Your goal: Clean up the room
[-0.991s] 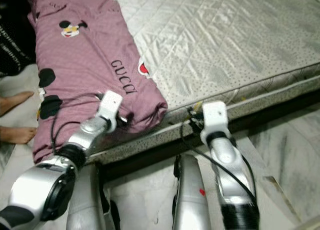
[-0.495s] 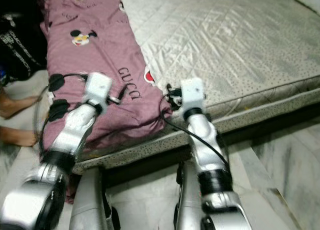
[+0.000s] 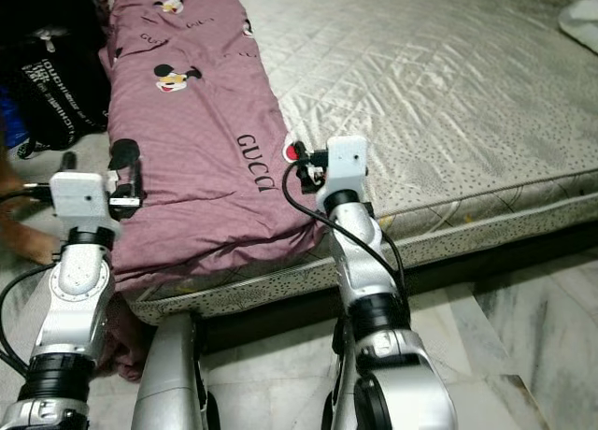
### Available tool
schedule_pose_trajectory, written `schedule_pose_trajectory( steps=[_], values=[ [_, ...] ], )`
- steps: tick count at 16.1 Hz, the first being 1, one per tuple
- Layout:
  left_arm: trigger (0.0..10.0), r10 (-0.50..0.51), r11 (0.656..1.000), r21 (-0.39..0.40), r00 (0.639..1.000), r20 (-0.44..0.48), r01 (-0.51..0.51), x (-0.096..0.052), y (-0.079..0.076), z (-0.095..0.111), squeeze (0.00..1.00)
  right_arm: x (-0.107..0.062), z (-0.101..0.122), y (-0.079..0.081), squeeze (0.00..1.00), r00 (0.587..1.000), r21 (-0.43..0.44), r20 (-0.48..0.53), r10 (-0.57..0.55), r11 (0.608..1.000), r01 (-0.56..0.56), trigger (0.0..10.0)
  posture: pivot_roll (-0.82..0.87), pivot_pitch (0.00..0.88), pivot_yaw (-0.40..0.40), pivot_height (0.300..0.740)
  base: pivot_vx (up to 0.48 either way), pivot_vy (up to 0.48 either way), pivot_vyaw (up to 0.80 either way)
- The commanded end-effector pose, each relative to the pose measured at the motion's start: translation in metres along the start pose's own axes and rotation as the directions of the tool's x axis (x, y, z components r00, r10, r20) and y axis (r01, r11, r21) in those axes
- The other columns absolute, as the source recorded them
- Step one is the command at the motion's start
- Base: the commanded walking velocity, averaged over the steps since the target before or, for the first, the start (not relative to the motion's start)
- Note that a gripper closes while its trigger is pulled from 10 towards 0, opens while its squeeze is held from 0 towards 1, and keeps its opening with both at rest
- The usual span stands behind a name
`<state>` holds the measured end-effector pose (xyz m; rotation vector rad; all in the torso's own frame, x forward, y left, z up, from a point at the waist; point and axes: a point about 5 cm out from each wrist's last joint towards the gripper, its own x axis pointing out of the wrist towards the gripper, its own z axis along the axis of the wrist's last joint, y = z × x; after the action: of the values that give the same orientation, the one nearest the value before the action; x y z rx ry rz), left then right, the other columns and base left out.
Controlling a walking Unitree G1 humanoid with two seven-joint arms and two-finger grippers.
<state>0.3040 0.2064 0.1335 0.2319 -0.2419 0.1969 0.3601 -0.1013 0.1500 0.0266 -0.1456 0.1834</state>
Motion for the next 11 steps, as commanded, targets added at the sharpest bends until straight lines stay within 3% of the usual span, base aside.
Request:
schedule_pose_trajectory(
  steps=[1, 4, 11],
  values=[
    [10.0, 0.045, 0.999, -0.02, 0.999, 0.001, -0.045, 0.003, 0.005, 0.005, 0.0, 0.005, 0.005, -0.006, 0.0, 0.999, 0.009, 0.021, -0.031, 0.999, 0.031, 10.0, 0.1, 0.0, 0.005, 0.546, 0.0, 0.0, 0.0],
    [10.0, 0.062, 0.996, -0.065, 0.998, -0.013, -0.063, 0.001, 0.003, 0.006, 0.0, 0.01, 0.011, -0.013, 0.0, 0.998, 0.002, 0.046, -0.052, 0.999, 0.052, 10.0, 0.1, 0.0, 0.005, 0.587, 0.0, 0.0, 0.0],
    [10.0, 0.056, 0.995, -0.086, 0.998, -0.042, -0.059, 0.001, -0.002, 0.003, 0.0, 0.007, 0.008, -0.018, 0.0, 0.996, -0.012, 0.051, -0.067, 0.998, 0.068, 10.0, 0.08, 0.0, 0.004, 0.637, 0.0, 0.0, 0.0]
  ],
)
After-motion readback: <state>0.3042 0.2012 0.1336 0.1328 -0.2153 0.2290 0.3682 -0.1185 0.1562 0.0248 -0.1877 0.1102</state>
